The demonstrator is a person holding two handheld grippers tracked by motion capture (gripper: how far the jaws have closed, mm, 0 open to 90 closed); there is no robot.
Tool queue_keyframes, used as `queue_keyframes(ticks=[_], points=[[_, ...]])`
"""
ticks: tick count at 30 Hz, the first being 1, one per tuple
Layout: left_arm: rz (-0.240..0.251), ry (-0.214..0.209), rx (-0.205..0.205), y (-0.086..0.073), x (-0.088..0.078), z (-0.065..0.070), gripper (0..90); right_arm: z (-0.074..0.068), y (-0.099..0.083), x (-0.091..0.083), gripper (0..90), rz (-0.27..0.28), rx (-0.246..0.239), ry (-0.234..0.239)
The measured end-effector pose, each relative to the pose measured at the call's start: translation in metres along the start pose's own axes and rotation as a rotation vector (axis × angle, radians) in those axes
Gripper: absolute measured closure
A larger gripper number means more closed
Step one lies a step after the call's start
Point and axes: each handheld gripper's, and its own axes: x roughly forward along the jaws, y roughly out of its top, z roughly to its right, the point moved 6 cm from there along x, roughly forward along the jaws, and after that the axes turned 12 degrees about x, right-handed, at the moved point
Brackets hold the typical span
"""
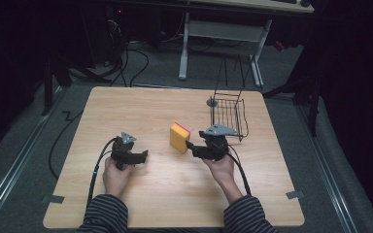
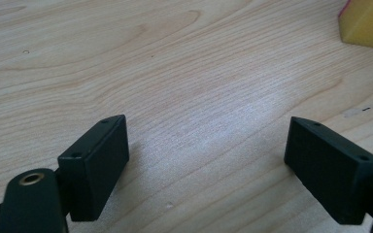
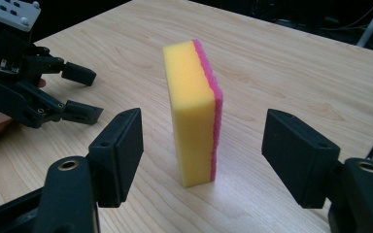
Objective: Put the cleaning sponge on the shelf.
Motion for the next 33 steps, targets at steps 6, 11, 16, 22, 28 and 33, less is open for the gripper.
queue_keyframes(ticks=[6,11,16,22,28,33], points=[[0.0,0.0,0.0,0.0,0.0,0.0,16.9,-0.003,0.002,0.01,31.5,-0.017,-0.01,-0.01],[0.0,0.0,0.0,0.0,0.0,0.0,16.9,-0.002,0.004,0.018,31.6,-0.024,-0.006,-0.012],[0.0,0.0,0.0,0.0,0.0,0.0,16.9,-0.001,0.003,0.026,32.0,-0.035,-0.001,-0.009],[0.0,-0.001,0.0,0.0,0.0,0.0,16.9,0.002,-0.002,0.037,34.1,-0.063,0.024,-0.004],[0.0,-0.001,0.001,0.0,0.0,0.0,16.9,0.008,-0.009,0.049,35.5,-0.097,0.042,-0.007],[0.0,-0.001,0.001,0.0,0.0,0.0,16.9,0.01,-0.013,0.055,37.3,-0.109,0.051,-0.006]])
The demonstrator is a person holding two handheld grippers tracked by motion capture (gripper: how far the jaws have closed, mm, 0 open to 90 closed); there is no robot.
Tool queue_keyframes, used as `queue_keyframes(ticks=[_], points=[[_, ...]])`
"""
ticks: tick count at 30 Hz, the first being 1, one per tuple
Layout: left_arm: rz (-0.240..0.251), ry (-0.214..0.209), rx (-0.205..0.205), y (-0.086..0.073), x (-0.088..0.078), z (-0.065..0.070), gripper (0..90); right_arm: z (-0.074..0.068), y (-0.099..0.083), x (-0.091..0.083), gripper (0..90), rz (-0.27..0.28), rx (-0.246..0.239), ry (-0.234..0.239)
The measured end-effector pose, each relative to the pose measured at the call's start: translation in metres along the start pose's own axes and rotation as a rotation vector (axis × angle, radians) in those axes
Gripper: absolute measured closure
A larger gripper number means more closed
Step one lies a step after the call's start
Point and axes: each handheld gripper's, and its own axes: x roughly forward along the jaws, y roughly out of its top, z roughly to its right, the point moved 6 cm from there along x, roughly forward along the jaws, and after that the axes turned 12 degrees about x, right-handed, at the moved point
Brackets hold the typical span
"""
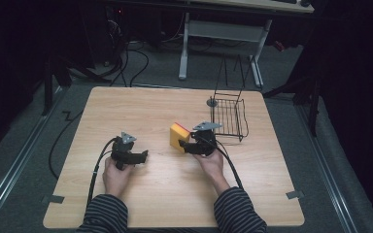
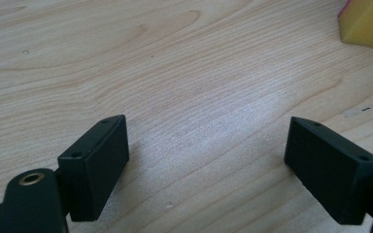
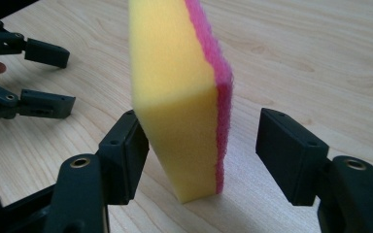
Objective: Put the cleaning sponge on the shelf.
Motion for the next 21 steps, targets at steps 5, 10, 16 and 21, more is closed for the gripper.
queue_keyframes(ticks=[5,10,16,21], points=[[0.0,0.0,0.0,0.0,0.0,0.0,16.9,0.001,-0.005,0.009,39.7,-0.028,0.0,0.001],[0.0,0.0,0.0,0.0,0.0,0.0,16.9,0.0,-0.008,0.014,44.1,-0.035,-0.01,-0.002],[0.0,0.0,0.0,0.0,0.0,0.0,16.9,-0.001,-0.009,0.016,50.2,-0.034,-0.021,-0.008],[0.0,0.0,0.0,0.0,0.0,0.0,16.8,-0.002,-0.01,0.017,55.0,-0.031,-0.043,-0.011]])
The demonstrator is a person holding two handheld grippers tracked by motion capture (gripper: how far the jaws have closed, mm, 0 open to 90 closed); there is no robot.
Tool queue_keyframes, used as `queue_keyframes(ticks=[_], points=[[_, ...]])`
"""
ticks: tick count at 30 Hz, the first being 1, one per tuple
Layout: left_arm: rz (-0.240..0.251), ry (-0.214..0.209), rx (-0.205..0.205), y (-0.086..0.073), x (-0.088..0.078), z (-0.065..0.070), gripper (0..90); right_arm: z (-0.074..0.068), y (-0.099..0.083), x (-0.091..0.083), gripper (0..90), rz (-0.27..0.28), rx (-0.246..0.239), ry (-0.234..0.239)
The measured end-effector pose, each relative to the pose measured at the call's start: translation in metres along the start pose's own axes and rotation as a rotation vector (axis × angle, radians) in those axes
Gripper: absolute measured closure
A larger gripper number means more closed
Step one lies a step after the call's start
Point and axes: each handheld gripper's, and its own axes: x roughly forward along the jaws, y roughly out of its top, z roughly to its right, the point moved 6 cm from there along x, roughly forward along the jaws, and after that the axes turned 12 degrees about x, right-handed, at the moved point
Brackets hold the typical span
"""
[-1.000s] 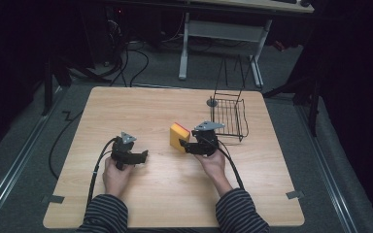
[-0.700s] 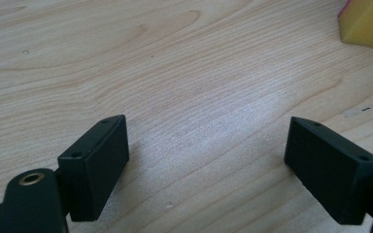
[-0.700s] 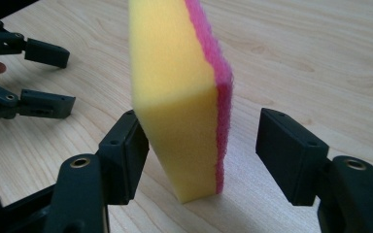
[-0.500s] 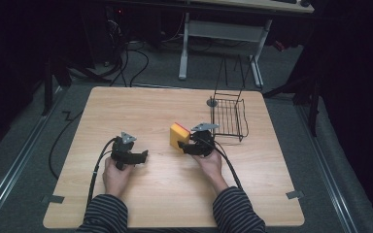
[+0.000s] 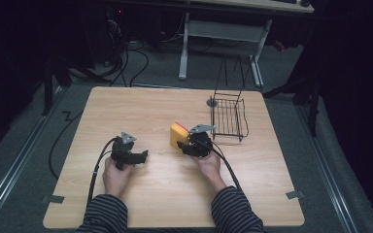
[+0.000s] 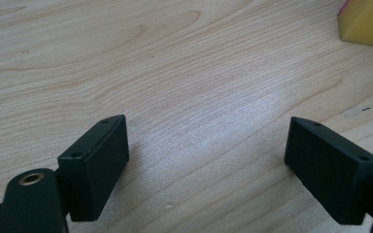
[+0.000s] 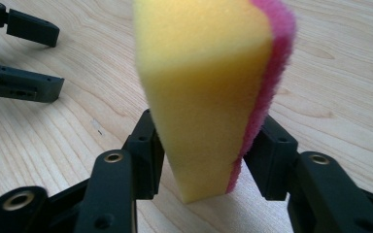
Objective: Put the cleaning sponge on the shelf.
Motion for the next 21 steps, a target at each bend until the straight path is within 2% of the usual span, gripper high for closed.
queue_keyframes(ticks=[6,21], points=[[0.0,0.0,0.0,0.0,0.0,0.0,16.8,-0.0015,-0.0006,-0.0004,58.8,-0.001,-0.016,0.001],[0.0,0.0,0.0,0.0,0.0,0.0,16.9,-0.0021,0.0013,-0.0088,59.7,0.008,-0.032,0.002]])
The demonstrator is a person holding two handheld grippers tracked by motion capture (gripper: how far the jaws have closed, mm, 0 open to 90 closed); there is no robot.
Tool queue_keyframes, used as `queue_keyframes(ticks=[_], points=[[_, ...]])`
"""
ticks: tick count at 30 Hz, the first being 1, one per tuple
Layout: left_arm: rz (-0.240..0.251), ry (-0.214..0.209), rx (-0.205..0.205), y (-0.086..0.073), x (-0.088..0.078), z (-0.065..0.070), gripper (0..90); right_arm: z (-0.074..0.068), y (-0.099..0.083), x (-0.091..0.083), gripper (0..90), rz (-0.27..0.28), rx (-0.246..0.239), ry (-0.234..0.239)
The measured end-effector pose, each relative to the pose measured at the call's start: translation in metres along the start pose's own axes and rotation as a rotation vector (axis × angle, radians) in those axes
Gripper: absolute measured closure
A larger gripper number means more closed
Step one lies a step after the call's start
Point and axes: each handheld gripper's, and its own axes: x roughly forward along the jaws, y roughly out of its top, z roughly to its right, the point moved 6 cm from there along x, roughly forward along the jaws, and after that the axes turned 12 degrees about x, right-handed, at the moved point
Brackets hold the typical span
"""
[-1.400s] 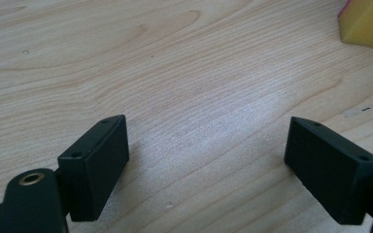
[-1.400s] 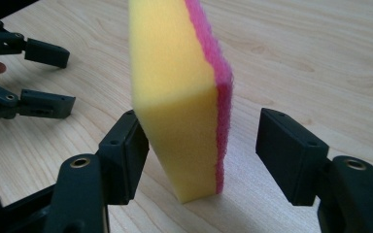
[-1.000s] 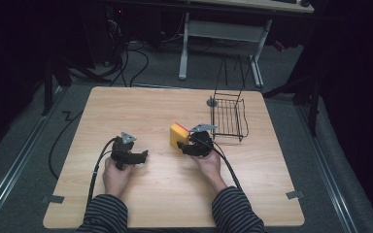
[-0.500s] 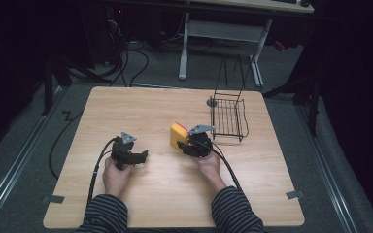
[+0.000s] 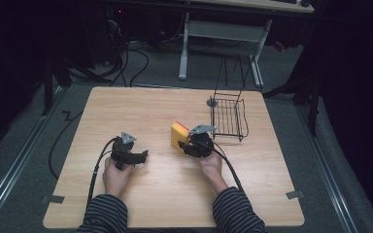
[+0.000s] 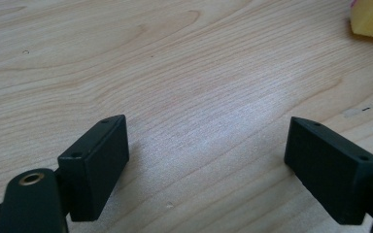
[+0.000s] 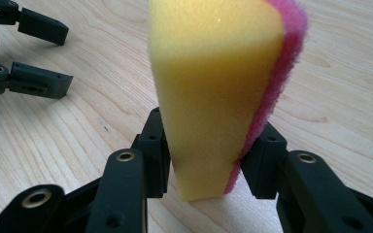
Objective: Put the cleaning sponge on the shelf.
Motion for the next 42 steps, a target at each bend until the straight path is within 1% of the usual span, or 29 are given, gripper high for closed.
queue_keyframes(ticks=[7,18,19,26,31,42], points=[[0.0,0.0,0.0,0.0,0.0,0.0,16.8,-0.001,0.004,-0.006,59.8,0.025,-0.008,0.011],[0.0,0.0,0.0,0.0,0.0,0.0,16.9,0.0,0.006,-0.017,59.9,0.033,-0.009,0.017],[0.0,0.0,0.0,0.0,0.0,0.0,16.9,0.0,0.006,-0.018,59.9,0.032,-0.003,0.018],[0.0,0.0,0.0,0.0,0.0,0.0,16.8,0.002,0.006,-0.025,59.9,0.039,-0.003,0.02],[0.0,0.0,0.0,0.0,0.0,0.0,16.8,0.003,0.007,-0.029,60.0,0.036,0.006,0.023],[0.0,0.0,0.0,0.0,0.0,0.0,16.8,0.005,0.009,-0.041,60.0,0.054,-0.005,0.026]])
